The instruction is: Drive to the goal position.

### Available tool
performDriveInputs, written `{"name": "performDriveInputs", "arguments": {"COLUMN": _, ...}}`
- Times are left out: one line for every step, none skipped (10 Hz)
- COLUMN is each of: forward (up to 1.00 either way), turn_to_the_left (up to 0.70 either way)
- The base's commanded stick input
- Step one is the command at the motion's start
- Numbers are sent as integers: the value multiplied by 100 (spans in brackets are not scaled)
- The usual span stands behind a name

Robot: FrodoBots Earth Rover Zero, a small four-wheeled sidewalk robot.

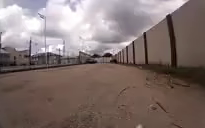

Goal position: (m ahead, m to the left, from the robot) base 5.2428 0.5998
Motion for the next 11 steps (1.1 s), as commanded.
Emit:
{"name": "performDriveInputs", "arguments": {"forward": 50, "turn_to_the_left": -1}}
{"name": "performDriveInputs", "arguments": {"forward": 50, "turn_to_the_left": -1}}
{"name": "performDriveInputs", "arguments": {"forward": 50, "turn_to_the_left": -1}}
{"name": "performDriveInputs", "arguments": {"forward": 50, "turn_to_the_left": -1}}
{"name": "performDriveInputs", "arguments": {"forward": 50, "turn_to_the_left": -1}}
{"name": "performDriveInputs", "arguments": {"forward": 50, "turn_to_the_left": -1}}
{"name": "performDriveInputs", "arguments": {"forward": 50, "turn_to_the_left": -1}}
{"name": "performDriveInputs", "arguments": {"forward": 50, "turn_to_the_left": -1}}
{"name": "performDriveInputs", "arguments": {"forward": 50, "turn_to_the_left": -1}}
{"name": "performDriveInputs", "arguments": {"forward": 50, "turn_to_the_left": -1}}
{"name": "performDriveInputs", "arguments": {"forward": 50, "turn_to_the_left": -1}}
